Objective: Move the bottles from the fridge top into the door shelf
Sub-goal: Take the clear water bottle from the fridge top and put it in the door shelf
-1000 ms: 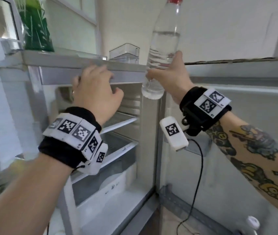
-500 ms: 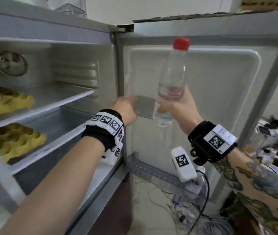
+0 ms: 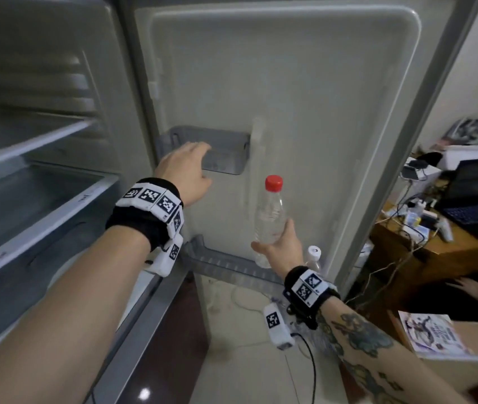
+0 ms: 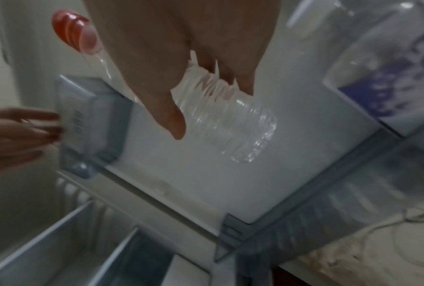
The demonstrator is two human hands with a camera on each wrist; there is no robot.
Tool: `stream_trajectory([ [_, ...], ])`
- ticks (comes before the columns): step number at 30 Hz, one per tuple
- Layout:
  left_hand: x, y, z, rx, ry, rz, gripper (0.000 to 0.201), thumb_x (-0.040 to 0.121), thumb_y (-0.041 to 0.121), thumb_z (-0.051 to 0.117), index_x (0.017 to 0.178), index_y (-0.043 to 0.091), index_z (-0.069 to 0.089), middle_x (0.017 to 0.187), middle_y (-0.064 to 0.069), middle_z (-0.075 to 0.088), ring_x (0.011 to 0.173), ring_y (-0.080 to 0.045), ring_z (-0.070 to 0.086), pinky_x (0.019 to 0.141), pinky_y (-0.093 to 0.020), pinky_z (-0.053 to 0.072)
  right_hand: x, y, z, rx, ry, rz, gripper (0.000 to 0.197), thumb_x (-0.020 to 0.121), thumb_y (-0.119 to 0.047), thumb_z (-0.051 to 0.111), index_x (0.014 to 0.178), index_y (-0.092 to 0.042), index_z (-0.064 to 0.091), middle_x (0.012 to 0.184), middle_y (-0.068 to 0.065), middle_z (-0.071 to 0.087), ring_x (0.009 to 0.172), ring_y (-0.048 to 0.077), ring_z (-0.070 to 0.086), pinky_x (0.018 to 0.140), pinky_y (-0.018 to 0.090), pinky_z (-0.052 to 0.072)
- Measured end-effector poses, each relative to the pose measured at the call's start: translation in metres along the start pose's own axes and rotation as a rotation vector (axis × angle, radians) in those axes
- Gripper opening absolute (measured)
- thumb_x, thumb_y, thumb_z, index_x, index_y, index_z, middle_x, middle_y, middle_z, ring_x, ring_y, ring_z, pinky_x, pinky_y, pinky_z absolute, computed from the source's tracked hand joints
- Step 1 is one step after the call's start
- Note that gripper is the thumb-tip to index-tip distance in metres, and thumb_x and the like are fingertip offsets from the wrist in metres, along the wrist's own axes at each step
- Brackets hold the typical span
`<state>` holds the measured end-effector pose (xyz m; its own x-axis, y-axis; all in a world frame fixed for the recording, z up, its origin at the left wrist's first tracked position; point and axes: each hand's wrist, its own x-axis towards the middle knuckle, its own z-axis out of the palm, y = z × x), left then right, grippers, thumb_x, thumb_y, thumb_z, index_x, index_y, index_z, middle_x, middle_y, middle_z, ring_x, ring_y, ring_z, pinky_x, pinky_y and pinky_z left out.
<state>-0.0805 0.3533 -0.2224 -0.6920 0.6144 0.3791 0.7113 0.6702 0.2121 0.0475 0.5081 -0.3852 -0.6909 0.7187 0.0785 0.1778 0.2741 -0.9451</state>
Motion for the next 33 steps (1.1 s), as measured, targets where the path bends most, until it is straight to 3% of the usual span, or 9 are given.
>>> stream_trajectory([
  [5,0.001,-0.006,0.003,0.021,0.011,0.032,0.061,0.078,0.014,0.057,0.137,0.017,0.041,0.142,-0.007,0.044,0.130,-0.028,0.041,0.106,-0.042,0.036,0.013,0.049,0.028,-0.078,0.115,0.041,0.056,0.066,-0.012,0.081,0.110,-0.014,0.048,0.105,0.003,0.061,0.092,0.021,0.057,0.077,0.027,0.043],
  [10,-0.001,-0.011,0.013,0.041,0.030,0.057,0.064,0.078,0.015,0.057,0.139,0.017,0.037,0.146,-0.006,0.039,0.138,-0.027,0.032,0.110,-0.046,0.033,0.020,0.087,0.039,-0.154,0.231,0.082,0.061,0.066,-0.008,0.076,0.119,-0.005,0.046,0.113,0.016,0.059,0.104,0.036,0.059,0.086,0.039,0.051],
  [14,-0.003,-0.011,0.015,0.041,0.022,0.055,0.069,0.077,0.015,0.057,0.142,0.018,0.032,0.151,-0.007,0.032,0.142,-0.026,0.025,0.113,-0.047,0.029,0.014,0.101,0.038,-0.178,0.267,0.092,0.068,0.065,-0.002,0.074,0.124,-0.002,0.042,0.114,0.020,0.056,0.103,0.038,0.057,0.086,0.037,0.047],
  [18,-0.004,-0.012,0.016,0.037,0.031,0.059,0.072,0.078,0.015,0.058,0.143,0.017,0.030,0.153,-0.009,0.030,0.143,-0.026,0.022,0.116,-0.042,0.024,0.009,0.105,0.039,-0.178,0.243,0.112,0.071,0.066,-0.005,0.077,0.128,-0.004,0.040,0.117,0.019,0.053,0.103,0.036,0.056,0.087,0.038,0.047],
  [22,-0.006,-0.013,0.017,0.024,0.029,0.049,0.074,0.078,0.016,0.059,0.145,0.018,0.028,0.155,-0.008,0.027,0.144,-0.025,0.020,0.117,-0.042,0.023,0.010,0.103,0.041,-0.146,0.276,0.155,0.067,0.068,-0.010,0.080,0.122,0.003,0.042,0.117,0.021,0.053,0.107,0.039,0.057,0.088,0.038,0.046],
  [27,-0.007,-0.012,0.019,0.011,0.018,0.040,0.074,0.078,0.017,0.059,0.145,0.020,0.026,0.156,-0.007,0.024,0.145,-0.024,0.017,0.116,-0.044,0.024,0.012,0.096,0.039,-0.088,0.322,0.105,0.076,0.070,-0.006,0.078,0.132,0.003,0.036,0.128,0.022,0.048,0.117,0.038,0.050,0.097,0.038,0.042],
  [29,-0.007,-0.012,0.019,0.010,0.010,0.034,0.076,0.078,0.018,0.059,0.145,0.020,0.025,0.157,-0.007,0.022,0.146,-0.023,0.015,0.116,-0.045,0.024,0.012,0.092,0.038,-0.085,0.318,0.067,0.080,0.071,-0.006,0.078,0.137,0.002,0.033,0.134,0.021,0.044,0.123,0.036,0.046,0.103,0.035,0.037],
  [33,-0.006,-0.010,0.019,0.005,0.013,0.024,0.078,0.077,0.018,0.060,0.146,0.020,0.023,0.158,-0.006,0.020,0.147,-0.022,0.012,0.117,-0.045,0.022,0.018,0.077,0.034,-0.070,0.319,0.021,0.080,0.074,-0.007,0.076,0.140,0.001,0.032,0.139,0.019,0.041,0.126,0.033,0.044,0.102,0.026,0.030],
])
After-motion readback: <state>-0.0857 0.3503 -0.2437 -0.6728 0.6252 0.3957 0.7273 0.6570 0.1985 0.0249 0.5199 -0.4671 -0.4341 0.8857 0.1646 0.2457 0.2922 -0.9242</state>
